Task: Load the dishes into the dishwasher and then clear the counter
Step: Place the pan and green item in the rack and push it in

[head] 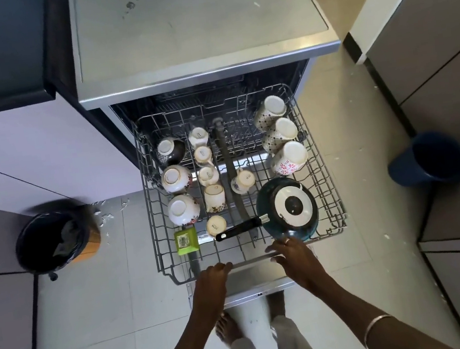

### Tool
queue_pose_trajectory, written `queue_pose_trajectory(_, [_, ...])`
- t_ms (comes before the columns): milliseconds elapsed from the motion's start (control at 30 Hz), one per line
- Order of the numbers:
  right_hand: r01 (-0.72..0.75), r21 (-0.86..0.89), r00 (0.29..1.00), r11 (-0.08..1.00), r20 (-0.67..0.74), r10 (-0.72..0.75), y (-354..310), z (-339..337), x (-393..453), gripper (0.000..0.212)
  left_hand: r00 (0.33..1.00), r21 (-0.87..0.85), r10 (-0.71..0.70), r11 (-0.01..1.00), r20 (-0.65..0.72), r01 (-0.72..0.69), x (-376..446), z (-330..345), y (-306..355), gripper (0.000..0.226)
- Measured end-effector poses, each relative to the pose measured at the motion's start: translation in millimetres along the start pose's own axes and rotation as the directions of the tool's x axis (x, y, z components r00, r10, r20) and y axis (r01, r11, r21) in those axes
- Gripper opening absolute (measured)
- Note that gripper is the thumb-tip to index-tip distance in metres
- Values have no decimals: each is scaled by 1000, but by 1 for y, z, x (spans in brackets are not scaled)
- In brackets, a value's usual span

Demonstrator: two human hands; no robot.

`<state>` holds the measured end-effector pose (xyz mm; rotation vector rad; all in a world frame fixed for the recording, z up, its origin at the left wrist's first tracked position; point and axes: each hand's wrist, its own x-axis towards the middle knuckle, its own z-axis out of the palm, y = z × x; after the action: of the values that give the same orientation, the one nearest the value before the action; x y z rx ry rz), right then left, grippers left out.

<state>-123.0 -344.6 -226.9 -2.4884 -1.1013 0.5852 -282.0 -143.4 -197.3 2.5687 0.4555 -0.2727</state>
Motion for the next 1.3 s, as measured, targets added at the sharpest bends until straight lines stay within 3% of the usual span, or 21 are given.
queue_pose_trajectory(300, [73, -54, 997, 996, -9, -74, 14, 7, 1, 37, 987, 32, 61, 998, -151, -57, -5, 20, -9, 66])
queue_pose_trajectory(500, [57, -123, 996, 991, -65, -66, 7, 8, 17, 50, 952, -14, -45, 999, -303, 43, 9, 27, -15, 61])
queue_pose_trajectory(700, [132, -129, 990, 983, -25, -136, 22, 0, 49, 61, 938, -46, -117, 993, -326, 108, 38, 29, -23, 62])
queue_pose_trajectory(900, [197, -104, 978, 975, -50, -203, 37, -11, 92, 61, 907, -113, -184, 982, -378, 152, 77, 17, -21, 66])
queue_pose_trajectory(1067, [207, -34, 968, 978, -141, -210, 43, -27, 141, 32, 885, -142, -235, 971, -402, 193, 125, -5, -37, 67])
queue_pose_trajectory(1200, [-43, -24, 965, 999, -259, 35, 51, -32, 172, 77, 870, -133, -218, 975, -443, 176, 153, -10, -43, 73])
queue_pose_trajectory(1300, [-27, -133, 972, 991, -237, -5, 48, -38, 191, 86, 855, -108, -225, 974, -467, 198, 173, -9, -54, 75])
